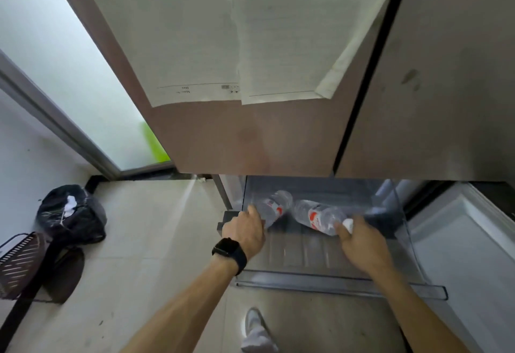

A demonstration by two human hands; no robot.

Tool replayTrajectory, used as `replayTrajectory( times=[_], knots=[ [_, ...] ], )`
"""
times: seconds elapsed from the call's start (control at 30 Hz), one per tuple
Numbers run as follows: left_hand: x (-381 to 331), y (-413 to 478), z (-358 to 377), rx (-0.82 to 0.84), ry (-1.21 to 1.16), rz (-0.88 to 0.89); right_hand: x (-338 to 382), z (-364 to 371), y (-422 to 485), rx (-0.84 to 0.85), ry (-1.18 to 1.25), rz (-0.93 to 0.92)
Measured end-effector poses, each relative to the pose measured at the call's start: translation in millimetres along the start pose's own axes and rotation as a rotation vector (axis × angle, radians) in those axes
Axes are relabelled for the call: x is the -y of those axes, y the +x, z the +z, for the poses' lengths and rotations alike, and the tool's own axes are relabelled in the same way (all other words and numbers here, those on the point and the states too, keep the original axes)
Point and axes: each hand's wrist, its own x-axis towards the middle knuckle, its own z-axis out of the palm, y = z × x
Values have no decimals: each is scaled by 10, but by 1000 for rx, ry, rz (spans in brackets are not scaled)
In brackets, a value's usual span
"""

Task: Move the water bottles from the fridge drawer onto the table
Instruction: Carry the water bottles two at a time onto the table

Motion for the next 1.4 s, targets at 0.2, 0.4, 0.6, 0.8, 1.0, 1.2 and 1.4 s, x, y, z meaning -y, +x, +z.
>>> replayTrajectory(
  times=[0.2,0.4,0.6,0.8,1.0,1.2,1.4],
  knots=[
    [-299,-55,-335,-57,212,388,215,-337,-201,-31,-258,-288],
    [-468,-76,-203,41,24,462,76,-214,-292,-18,-130,-277],
    [-417,-15,44,85,-420,343,77,-14,-275,-14,296,-221],
    [-378,7,300,147,-498,272,32,265,-127,-10,374,-156],
    [-483,32,395,105,-449,289,32,320,-96,39,434,-131],
    [-494,44,264,116,-427,216,23,312,-12,-19,411,-100],
    [-462,-168,170,63,-435,199,8,195,-98,-40,394,-146]
  ],
)
